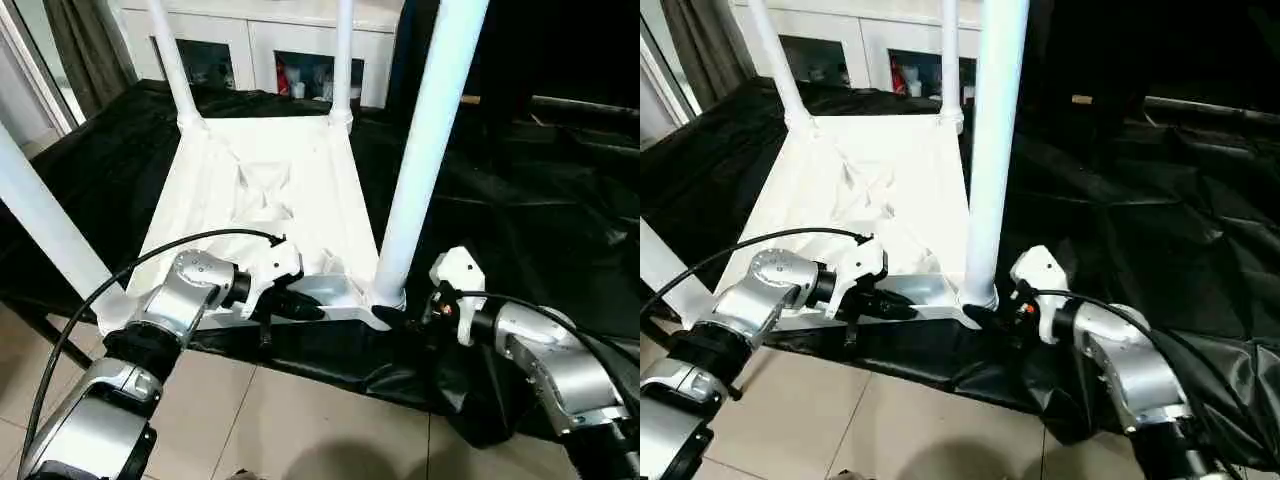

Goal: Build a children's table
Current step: Rotate leg to tighten

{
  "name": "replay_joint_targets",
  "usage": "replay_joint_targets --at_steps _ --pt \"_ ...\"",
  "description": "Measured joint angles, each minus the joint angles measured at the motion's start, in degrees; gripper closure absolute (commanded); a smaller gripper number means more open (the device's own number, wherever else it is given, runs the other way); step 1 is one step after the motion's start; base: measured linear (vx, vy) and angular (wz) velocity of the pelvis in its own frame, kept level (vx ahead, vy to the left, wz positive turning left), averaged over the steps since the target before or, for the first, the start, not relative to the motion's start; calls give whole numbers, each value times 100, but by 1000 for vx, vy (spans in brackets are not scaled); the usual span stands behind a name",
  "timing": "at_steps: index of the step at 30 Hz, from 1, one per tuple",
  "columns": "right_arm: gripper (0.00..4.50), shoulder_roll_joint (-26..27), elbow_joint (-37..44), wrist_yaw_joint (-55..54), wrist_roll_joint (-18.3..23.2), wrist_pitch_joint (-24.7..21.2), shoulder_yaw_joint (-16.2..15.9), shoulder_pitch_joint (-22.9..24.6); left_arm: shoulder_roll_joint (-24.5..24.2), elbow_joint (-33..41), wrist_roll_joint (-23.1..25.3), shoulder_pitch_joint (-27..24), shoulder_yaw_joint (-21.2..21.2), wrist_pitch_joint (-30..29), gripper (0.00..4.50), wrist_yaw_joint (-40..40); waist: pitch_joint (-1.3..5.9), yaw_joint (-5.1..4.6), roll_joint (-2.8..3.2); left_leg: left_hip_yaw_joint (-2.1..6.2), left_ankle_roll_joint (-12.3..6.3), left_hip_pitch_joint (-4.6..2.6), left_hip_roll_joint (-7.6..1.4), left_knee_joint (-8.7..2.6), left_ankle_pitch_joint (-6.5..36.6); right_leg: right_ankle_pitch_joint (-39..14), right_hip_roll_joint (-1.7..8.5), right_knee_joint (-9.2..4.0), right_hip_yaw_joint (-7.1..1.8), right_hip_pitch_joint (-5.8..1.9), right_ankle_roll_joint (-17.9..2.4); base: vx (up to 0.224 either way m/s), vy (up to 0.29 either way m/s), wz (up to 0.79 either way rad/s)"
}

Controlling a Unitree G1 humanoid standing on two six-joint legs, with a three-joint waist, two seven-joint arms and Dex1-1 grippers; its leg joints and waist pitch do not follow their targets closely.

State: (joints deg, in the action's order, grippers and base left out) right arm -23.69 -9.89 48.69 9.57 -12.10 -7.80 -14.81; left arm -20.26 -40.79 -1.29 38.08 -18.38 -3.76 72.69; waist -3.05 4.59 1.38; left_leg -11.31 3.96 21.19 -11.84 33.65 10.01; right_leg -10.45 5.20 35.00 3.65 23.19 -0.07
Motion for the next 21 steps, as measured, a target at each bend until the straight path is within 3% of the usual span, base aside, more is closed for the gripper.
replay_joint_targets --at_steps 13,15,21 --pt "168 61 -200 108 48 166 -13 -24 8 0 32 -4 3 -24 450 -63 0 -24 0 0 0 -2 0 2 0 1 0 3 -1 -1 -1 0 0 0" --pt "168 91 -222 90 61 177 -4 -24 3 0 33 -7 11 -26 450 -64 0 -32 0 0 0 -3 0 2 -1 1 0 3 -1 -1 -1 0 0 0" --pt "178 885 -691 -1027 -26 428 296 -55 262 -184 145 85 119 -113 450 -693 4 -170 -4 2 2 -13 0 10 -1 7 0 12 -2 -7 -8 0 0 0"
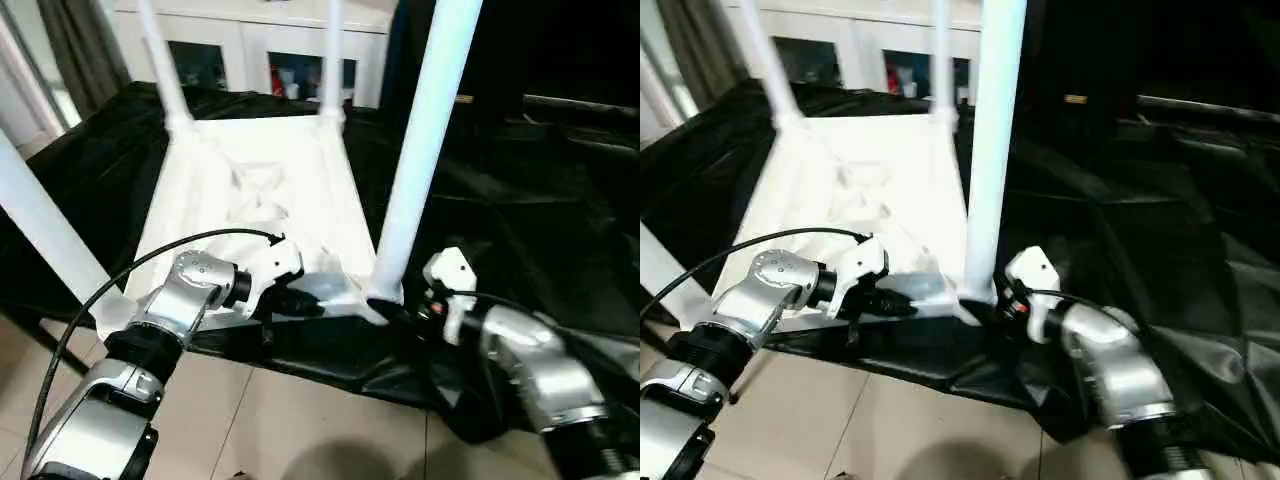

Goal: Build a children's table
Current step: Rotate leg to tighten

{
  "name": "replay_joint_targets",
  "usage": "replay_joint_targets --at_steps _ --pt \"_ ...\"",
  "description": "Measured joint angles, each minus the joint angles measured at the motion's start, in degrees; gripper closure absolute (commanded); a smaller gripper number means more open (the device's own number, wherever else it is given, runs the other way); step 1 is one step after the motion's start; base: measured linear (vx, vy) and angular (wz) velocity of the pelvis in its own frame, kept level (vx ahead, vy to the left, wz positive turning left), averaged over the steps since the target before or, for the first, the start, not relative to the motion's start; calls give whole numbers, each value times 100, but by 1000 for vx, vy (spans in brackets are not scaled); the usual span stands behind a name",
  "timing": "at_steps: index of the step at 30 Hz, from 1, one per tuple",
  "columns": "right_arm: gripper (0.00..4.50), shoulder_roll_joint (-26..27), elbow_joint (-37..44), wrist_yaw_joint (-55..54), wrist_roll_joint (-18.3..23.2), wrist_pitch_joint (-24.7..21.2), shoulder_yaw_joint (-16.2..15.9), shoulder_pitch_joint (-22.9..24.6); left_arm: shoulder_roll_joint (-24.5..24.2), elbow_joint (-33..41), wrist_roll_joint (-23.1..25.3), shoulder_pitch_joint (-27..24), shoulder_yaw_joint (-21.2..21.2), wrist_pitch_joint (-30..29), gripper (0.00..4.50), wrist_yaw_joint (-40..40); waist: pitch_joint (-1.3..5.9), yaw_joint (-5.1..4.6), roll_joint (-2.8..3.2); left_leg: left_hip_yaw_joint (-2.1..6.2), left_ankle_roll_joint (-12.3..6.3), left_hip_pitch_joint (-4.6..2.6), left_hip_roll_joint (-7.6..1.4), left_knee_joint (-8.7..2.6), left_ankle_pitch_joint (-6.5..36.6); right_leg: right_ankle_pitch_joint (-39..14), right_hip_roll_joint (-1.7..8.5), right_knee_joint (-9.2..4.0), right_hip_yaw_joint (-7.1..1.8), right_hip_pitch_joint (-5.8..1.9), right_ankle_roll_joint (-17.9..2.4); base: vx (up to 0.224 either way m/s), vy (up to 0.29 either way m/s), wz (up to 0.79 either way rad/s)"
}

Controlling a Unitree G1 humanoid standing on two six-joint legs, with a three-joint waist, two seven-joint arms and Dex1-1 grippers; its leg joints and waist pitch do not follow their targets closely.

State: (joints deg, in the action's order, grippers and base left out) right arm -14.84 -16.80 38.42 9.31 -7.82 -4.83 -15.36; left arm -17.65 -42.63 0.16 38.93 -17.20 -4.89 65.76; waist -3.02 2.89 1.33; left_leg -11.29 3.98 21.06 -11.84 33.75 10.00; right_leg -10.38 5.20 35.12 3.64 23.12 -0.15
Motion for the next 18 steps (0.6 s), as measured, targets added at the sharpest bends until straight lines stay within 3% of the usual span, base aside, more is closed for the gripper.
replay_joint_targets --at_steps 5,8,16,18 --pt "180 985 -1059 -2064 -449 353 276 -590 678 -788 250 475 87 -113 450 -1344 21 -72 -8 3 2 -13 3 4 -1 -1 1 -9 0 -11 13 0 0 0" --pt "180 1269 -1642 -2907 -676 465 365 -1006 971 -1057 392 638 114 -125 450 -1926 27 -89 -3 5 1 -15 6 7 -1 -2 4 -15 1 -15 15 0 0 0" --pt "180 1304 -1920 -2917 -747 647 439 -1167 1035 -1159 475 667 112 14 450 -2049 39 -92 9 10 1 -14 6 5 -1 7 4 -18 4 -19 11 0 0 0" --pt "124 1280 -1920 -2703 -661 764 492 -1112 981 -1169 473 668 113 78 450 -1928 38 -89 5 10 1 -13 5 1 -1 9 3 -17 7 -16 12 0 0 0"
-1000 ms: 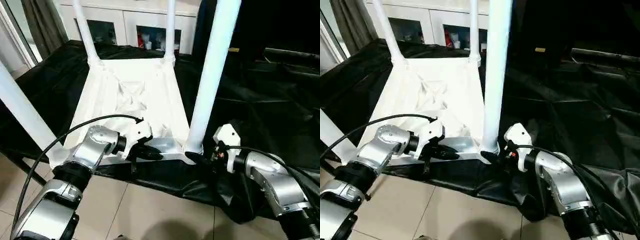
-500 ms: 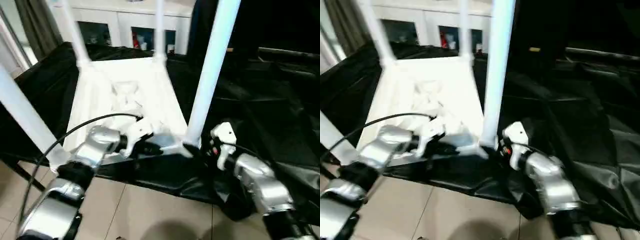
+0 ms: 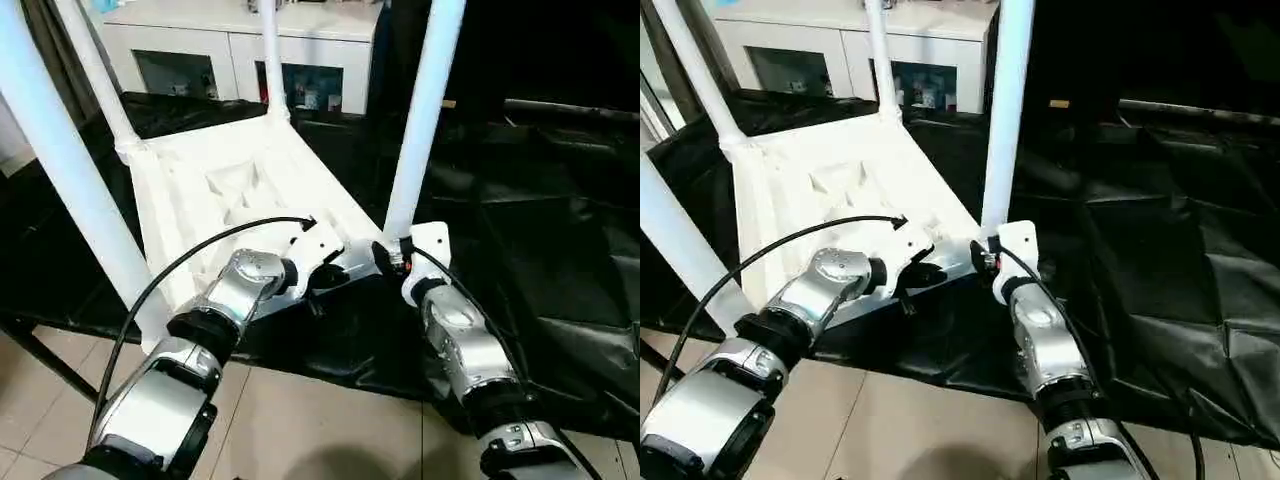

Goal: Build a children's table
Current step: Rotate leg to tighten

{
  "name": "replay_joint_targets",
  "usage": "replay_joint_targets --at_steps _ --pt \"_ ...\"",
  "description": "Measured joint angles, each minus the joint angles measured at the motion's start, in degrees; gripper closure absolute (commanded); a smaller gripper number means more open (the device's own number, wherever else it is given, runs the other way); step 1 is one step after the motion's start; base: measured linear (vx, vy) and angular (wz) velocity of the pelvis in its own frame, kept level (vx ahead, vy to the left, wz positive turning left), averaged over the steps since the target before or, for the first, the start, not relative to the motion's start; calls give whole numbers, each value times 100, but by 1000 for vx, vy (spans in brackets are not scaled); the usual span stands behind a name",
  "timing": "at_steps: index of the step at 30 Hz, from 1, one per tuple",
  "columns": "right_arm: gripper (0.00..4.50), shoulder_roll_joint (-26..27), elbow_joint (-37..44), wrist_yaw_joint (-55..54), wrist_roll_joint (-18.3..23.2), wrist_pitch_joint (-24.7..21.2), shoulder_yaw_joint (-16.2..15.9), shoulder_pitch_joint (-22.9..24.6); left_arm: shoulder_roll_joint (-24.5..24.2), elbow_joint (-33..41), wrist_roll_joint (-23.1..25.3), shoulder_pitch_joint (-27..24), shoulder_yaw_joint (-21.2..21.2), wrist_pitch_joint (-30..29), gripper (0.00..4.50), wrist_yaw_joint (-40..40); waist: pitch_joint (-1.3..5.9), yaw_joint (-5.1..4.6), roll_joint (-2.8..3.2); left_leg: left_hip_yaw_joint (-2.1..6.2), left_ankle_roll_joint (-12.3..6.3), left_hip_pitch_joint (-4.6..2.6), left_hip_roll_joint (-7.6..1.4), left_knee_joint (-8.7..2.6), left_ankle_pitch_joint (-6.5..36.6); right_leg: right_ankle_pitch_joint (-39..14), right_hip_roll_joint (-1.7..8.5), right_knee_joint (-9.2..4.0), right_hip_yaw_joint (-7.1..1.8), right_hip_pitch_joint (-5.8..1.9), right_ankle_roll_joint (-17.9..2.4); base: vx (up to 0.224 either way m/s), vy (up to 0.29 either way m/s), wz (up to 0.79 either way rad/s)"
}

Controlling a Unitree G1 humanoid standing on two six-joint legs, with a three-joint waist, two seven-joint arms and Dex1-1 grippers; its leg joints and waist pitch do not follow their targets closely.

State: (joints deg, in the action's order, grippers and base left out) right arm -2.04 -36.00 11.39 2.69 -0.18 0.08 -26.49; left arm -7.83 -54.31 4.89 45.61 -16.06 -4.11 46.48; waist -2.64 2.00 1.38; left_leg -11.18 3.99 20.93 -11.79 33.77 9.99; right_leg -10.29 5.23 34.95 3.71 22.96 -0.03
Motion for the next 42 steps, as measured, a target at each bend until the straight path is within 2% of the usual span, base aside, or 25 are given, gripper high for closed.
replay_joint_targets --at_steps 3,7,8,11,17,19,32,42 --pt "101 -186 78 634 176 157 -9 119 -124 -6 -12 -1 11 93 450 256 -4 10 -8 0 0 4 -1 -12 0 1 0 1 3 6 0 0 0 0" --pt "62 -851 577 2006 448 36 -272 421 -498 89 -85 -77 37 280 450 916 -8 59 -8 1 -1 17 -3 -15 -1 16 0 2 8 18 -24 0 0 0" --pt "62 -1122 784 2462 460 6 -418 493 -610 154 -124 -131 40 320 450 1146 -8 72 -8 0 -2 18 -4 -14 -1 14 -1 1 7 18 -21 0 0 0" --pt "62 -1537 1232 3323 626 -118 -572 518 -890 367 -227 -299 39 430 450 1701 -8 75 -7 0 -3 17 -4 -14 -1 3 -3 0 4 19 -11 0 0 0" --pt "62 -1941 1549 4319 797 -284 -791 594 -1454 1056 -454 -751 -59 504 450 2813 -12 171 -14 -8 -10 25 -6 -15 7 -9 -2 -5 5 26 -14 0 0 0" --pt "62 -1970 1577 4447 824 -327 -860 595 -1522 1168 -469 -815 -73 480 450 2924 -13 181 -16 -9 -10 26 -6 -13 7 -9 0 -4 4 26 -14 0 0 0" --pt "184 -2009 1488 4649 723 -394 -1053 484 -1451 1206 -451 -861 -63 494 450 2863 -12 199 -12 -10 -7 18 -4 -13 6 -9 1 0 2 21 -14 0 0 0" --pt "201 -2019 1456 4676 655 -410 -1060 430 -1409 1206 -445 -862 -63 454 450 2813 -9 183 -20 -10 -7 15 -4 -12 6 -9 2 1 0 18 -14 0 0 0"
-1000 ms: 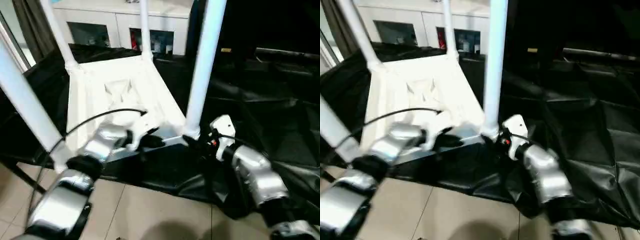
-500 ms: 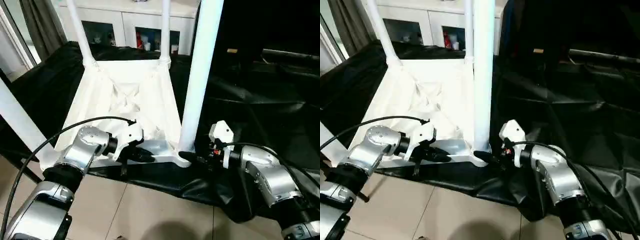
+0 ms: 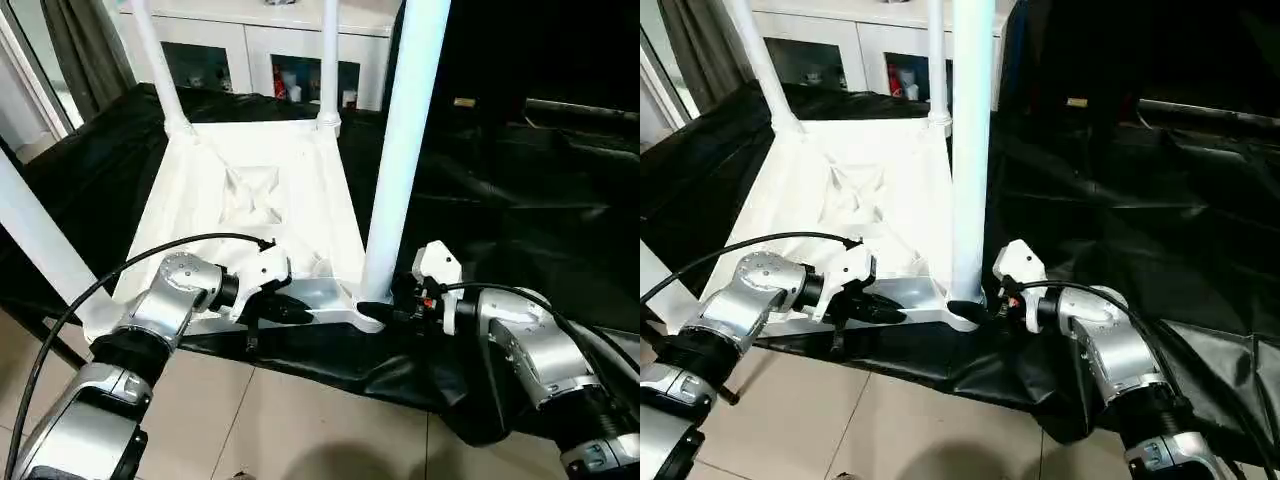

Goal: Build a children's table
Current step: Rotate leg to tighten

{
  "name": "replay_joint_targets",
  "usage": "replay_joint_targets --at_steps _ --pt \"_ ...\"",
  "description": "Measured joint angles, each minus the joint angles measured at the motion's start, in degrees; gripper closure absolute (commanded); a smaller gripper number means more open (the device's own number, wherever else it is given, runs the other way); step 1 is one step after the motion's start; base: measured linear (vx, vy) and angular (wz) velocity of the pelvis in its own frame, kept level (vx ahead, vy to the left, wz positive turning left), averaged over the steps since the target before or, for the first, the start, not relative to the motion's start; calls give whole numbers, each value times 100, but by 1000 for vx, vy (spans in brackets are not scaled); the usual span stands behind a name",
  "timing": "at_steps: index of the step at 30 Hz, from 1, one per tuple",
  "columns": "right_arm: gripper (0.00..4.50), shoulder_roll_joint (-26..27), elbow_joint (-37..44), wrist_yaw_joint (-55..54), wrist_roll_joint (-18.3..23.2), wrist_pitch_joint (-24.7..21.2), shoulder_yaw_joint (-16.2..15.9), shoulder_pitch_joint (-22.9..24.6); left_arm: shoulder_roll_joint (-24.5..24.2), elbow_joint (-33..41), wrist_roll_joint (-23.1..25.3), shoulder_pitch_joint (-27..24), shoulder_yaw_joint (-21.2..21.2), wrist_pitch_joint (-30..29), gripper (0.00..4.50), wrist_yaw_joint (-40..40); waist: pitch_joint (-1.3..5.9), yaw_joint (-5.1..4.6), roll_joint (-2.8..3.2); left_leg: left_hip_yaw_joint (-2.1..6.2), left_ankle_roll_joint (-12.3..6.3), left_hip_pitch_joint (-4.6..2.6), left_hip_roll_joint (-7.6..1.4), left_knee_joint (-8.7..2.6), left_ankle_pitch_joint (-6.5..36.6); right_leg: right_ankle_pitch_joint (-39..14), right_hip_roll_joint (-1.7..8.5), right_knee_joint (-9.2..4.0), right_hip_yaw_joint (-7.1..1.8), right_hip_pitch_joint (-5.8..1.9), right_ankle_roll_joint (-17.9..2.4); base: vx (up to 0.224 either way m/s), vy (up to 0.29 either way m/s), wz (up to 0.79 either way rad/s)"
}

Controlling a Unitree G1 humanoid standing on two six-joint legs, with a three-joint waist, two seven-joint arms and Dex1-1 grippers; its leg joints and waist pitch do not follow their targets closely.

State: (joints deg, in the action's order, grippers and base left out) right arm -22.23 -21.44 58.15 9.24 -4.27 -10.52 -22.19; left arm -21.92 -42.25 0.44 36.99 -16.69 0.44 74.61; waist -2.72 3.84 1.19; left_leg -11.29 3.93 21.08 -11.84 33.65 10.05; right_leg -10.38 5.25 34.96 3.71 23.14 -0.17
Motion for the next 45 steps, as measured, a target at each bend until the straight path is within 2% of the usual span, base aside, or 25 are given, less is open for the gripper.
replay_joint_targets --at_steps 4,9,12,18,21,24,26,30,34,37,40,45 --pt "202 148 -106 -228 -2 -28 107 9 149 -79 50 34 23 -48 450 -257 8 1 -15 0 0 -9 1 -1 0 0 0 1 -1 -9 0 0 0 0" --pt "203 805 -405 -1789 -38 -37 655 75 750 -565 241 385 89 -312 450 -1338 14 -35 -13 0 0 -17 12 -2 -1 -17 7 -4 -7 -17 30 0 0 0" --pt "228 1315 -538 -3050 -158 -77 991 25 1249 -1118 404 739 119 -408 450 -2113 24 -43 -1 4 0 -22 13 -1 -1 -19 7 -12 -5 -32 33 0 0 0" --pt "236 1784 -992 -4546 -549 -122 1136 -411 1747 -1605 565 1062 121 -497 450 -3073 34 -70 7 15 -2 -14 15 -11 -1 -20 5 -77 6 -46 35 0 0 0" --pt "236 1861 -1222 -4732 -591 -39 1145 -568 1766 -1665 627 1102 117 -445 450 -3172 35 -103 4 15 -3 -8 17 -10 -1 -19 6 -112 8 -48 34 0 0 0" --pt "236 1853 -1240 -4596 -558 61 1160 -542 1716 -1665 651 1102 110 -390 450 -3079 37 -120 2 14 -3 -9 23 -11 0 -19 6 -115 -1 -50 33 0 0 0" --pt "186 1742 -1160 -4243 -524 190 1158 -443 1623 -1665 649 1102 106 -294 450 -2853 38 -128 6 13 -4 -9 22 -19 0 -17 6 -114 1 -46 33 0 0 0" --pt "152 1415 -973 -3445 -442 252 1031 -305 1430 -1671 637 1095 106 -81 450 -2522 36 -100 5 10 -4 -3 21 -46 -1 27 6 -98 3 -27 30 0 0 0" --pt "125 674 -534 -2125 -191 194 811 -91 1125 -1482 575 980 104 102 450 -1959 33 -49 1 9 -3 0 13 -70 -2 48 0 -83 10 -11 9 0 0 0" --pt "107 266 -182 -1303 -45 90 653 36 793 -1096 478 742 97 237 450 -1340 30 -47 3 8 -11 12 3 -74 -7 30 -11 -84 12 6 19 0 0 0" --pt "83 -111 162 -546 2 -115 377 193 465 -613 309 467 31 265 450 -553 27 7 -5 3 -38 20 -1 -71 -15 5 -12 -84 14 8 6 0 0 0" --pt "77 -224 286 -59 -34 -208 18 199 237 97 171 135 -147 65 450 76 25 186 -7 -19 -68 41 3 -44 6 -3 4 -86 9 18 -4 0 0 0"
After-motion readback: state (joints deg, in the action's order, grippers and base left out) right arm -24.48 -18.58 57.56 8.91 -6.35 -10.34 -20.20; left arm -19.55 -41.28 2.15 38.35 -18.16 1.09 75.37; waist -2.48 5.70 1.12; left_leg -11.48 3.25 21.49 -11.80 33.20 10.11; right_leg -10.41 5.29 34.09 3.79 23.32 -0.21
